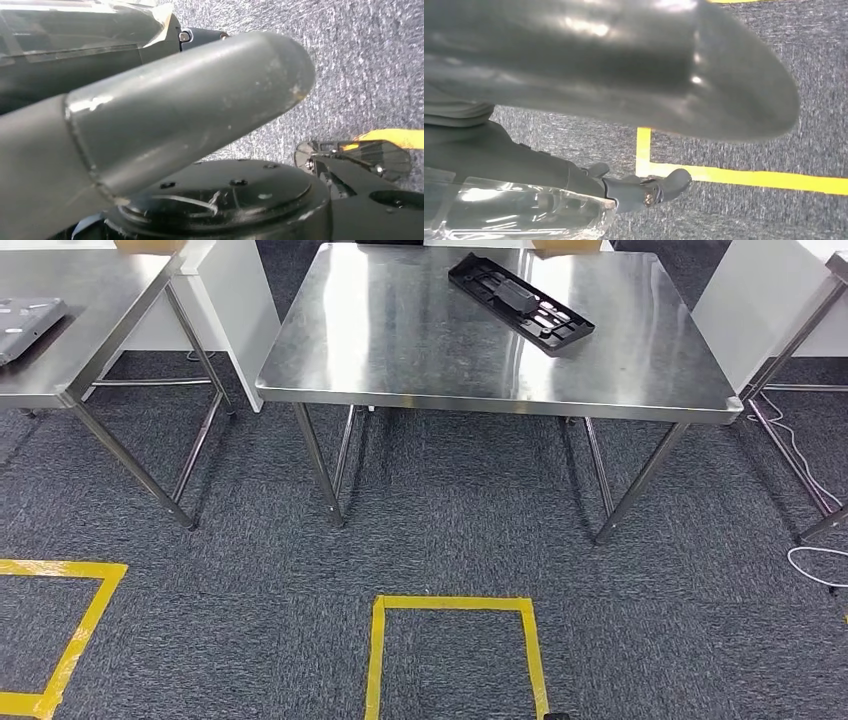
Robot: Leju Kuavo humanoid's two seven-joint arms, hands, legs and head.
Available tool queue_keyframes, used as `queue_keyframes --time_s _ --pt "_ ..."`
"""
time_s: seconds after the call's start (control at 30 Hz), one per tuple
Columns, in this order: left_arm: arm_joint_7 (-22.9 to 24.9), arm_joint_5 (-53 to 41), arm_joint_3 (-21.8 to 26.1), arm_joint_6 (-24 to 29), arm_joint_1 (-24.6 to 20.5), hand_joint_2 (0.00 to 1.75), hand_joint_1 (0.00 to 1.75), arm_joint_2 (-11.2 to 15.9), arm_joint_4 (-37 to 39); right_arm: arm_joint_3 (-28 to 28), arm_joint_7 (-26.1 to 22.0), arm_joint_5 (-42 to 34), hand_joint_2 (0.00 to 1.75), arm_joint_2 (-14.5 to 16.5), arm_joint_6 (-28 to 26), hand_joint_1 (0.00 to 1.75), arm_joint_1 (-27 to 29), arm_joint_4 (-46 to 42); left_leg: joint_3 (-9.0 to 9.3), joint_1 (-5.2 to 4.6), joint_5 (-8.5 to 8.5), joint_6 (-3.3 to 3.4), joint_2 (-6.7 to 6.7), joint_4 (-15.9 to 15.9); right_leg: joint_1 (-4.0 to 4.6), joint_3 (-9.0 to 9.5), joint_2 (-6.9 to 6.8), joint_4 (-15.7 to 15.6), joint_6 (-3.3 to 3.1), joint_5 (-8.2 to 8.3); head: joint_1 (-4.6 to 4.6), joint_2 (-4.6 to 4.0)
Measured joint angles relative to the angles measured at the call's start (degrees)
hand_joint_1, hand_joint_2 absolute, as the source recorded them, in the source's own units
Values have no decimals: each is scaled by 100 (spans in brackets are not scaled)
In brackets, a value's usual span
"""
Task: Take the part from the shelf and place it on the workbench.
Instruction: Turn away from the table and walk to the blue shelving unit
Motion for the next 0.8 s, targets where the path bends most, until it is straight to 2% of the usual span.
queue_keyframes --time_s 0.07,0.1,0.13,0.17,0.2,0.23,0.3,0.33,0.4,0.47,0.5,0.57,0.63,0.67,0.7,0.73,0.77,0.8 --pt "-16 -12 0 -27 5 0 0 4 0 1 3 0 0 -1 11 0 1 0 -251 29 -488 -69 -15 647 -8 -64 -10 4 -63 77 -19 0" --pt "-23 -15 -1 -36 8 0 0 7 0 1 4 0 0 -2 16 0 7 0 -381 40 -699 -95 -18 1021 -2 -112 -13 12 -68 107 -21 0" --pt "-27 -17 -1 -42 13 0 0 9 0 1 6 0 0 -2 20 0 14 0 -455 49 -816 -113 -18 1289 3 -159 -15 24 -65 134 -22 0" --pt "-30 -19 -1 -45 18 0 0 11 0 1 8 0 0 -3 24 0 21 0 -426 55 -818 -121 -18 1354 5 -204 -15 41 -55 152 -23 0" --pt "-32 -19 -1 -47 21 0 0 14 0 1 9 0 0 -3 27 0 25 0 -279 61 -718 -118 -18 1188 5 -243 -13 62 -44 166 -24 0" --pt "-34 -19 0 -48 21 0 0 18 0 1 10 0 0 -3 30 0 26 0 -32 67 -557 -104 -18 830 4 -271 -10 83 -35 177 -25 0" --pt "-40 -19 -1 -48 8 0 0 27 0 1 12 0 0 -1 32 0 25 0 446 60 -341 -45 -29 52 23 -308 -7 114 3 199 -21 0" --pt "-43 -20 -1 -49 3 0 0 30 0 1 12 0 0 -1 32 0 21 0 561 45 -301 -11 -36 -163 36 -322 -9 122 30 215 -20 0" --pt "-47 -20 -2 -50 4 0 0 31 0 1 12 -1 0 -1 32 0 14 0 561 5 -271 57 -43 -249 52 -350 -12 111 104 262 -16 0" --pt "-46 -20 -2 -50 7 0 0 27 0 1 12 -2 0 -2 32 0 16 0 533 11 -182 153 -26 -302 52 -405 -10 149 168 249 -13 0" --pt "-47 -19 -2 -49 4 0 0 26 0 1 13 -2 0 -3 32 0 19 0 509 20 -129 208 -14 -332 53 -474 -7 271 172 155 -10 0" --pt "-49 -21 -2 -54 -1 0 0 24 0 1 13 -6 0 -8 32 0 23 0 434 20 -43 274 8 -358 44 -735 -3 873 137 -222 5 0" --pt "-57 -34 -2 -85 4 0 0 24 0 -1 9 -39 0 -12 32 0 31 0 337 10 22 286 18 -350 41 -992 -4 1610 140 -575 14 0" --pt "-65 -51 -2 -116 7 0 0 25 0 -2 1 -70 0 -16 26 0 41 0 292 7 53 281 20 -346 40 -1004 -4 1758 171 -637 15 0" --pt "-74 -71 -3 -154 8 0 0 28 0 -4 -13 -103 0 -21 16 0 53 0 253 6 80 270 19 -338 39 -883 -4 1643 217 -600 17 0" --pt "-82 -89 -3 -193 9 0 0 31 0 -6 -33 -133 0 -27 3 0 64 0 221 7 102 254 18 -325 35 -644 -5 1293 265 -494 17 0" --pt "-88 -107 -4 -230 8 0 0 33 0 -8 -59 -164 0 -33 -13 0 69 0 193 5 119 236 17 -301 25 -346 -7 810 295 -379 20 0" --pt "-91 -116 -5 -256 7 0 0 37 0 -10 -84 -186 0 -36 -24 0 71 0 170 -9 127 212 18 -273 27 -111 -3 399 297 -274 22 0"
